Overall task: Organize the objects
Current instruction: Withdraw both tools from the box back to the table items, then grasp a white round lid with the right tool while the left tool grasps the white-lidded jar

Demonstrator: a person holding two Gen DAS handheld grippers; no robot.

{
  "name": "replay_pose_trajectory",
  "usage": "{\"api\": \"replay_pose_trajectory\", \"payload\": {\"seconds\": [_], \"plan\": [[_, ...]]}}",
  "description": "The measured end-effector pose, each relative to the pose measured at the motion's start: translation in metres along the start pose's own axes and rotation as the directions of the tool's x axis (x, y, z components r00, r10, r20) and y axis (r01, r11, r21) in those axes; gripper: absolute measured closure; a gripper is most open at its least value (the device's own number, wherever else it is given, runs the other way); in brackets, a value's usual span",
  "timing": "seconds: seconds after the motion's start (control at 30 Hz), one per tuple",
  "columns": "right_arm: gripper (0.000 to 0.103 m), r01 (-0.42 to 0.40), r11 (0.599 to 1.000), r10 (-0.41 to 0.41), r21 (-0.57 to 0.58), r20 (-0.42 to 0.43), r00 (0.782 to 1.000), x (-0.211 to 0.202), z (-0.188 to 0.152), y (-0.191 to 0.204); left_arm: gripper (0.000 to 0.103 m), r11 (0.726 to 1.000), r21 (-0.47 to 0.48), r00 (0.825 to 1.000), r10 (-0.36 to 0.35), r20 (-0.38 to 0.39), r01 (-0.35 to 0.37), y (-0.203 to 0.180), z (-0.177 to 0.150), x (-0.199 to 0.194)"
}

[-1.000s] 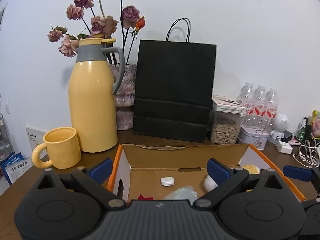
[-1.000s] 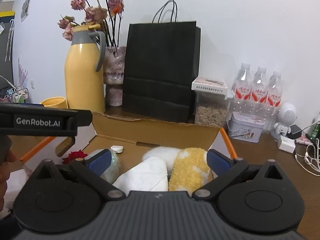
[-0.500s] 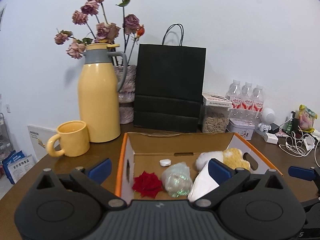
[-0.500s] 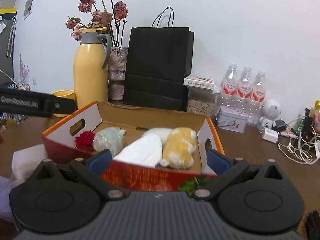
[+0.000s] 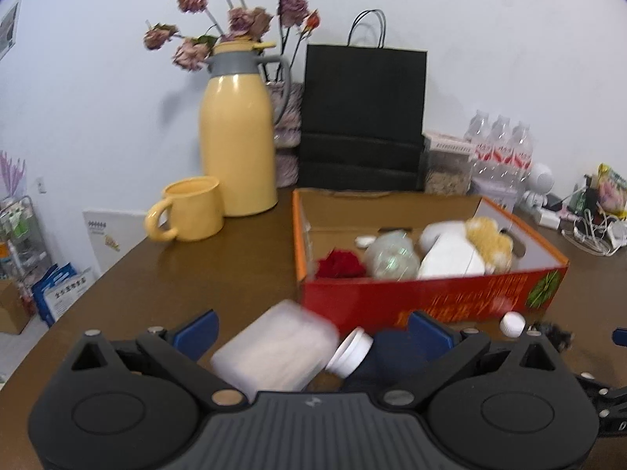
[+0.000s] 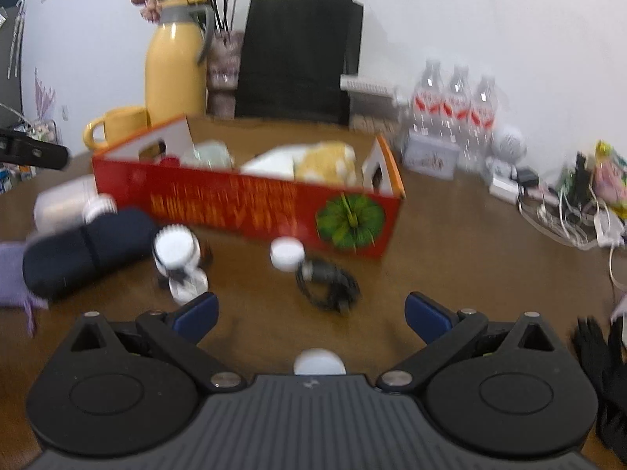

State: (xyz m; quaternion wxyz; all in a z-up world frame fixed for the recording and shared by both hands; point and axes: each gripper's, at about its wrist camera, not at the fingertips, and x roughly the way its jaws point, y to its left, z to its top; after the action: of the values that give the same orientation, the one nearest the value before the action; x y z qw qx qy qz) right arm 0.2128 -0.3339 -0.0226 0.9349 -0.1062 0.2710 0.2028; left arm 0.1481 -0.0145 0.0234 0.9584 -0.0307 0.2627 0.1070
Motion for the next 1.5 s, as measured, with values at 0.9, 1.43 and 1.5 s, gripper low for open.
{"api": "replay_pose_trajectory", "payload": {"seconds": [0.9,1.43,1.5], "plan": [[0.074,-0.053,0.998,0.055,0.040,-0.052,0.997,-0.003,-0.026,-0.005,0.020,0.987,-0.154,0.992,-0.072,-0.107,0.055,0.051,-0.049,0.003],[0.074,-0.046,0.998,0.049,0.045,-0.053,0.997,-0.003,-0.026,-0.007,0.054,0.909,-0.409,0.974,-0.153,-0.166,0.073,0.048,-0.047,0.018],[0.074,-0.046,0.998,0.049,0.045,-0.053,0.997,-0.003,-0.026,-0.007,0.067,0.897,-0.435,0.971,-0.172,-0.167,0.084,0.049,-0.047,0.017]]}}
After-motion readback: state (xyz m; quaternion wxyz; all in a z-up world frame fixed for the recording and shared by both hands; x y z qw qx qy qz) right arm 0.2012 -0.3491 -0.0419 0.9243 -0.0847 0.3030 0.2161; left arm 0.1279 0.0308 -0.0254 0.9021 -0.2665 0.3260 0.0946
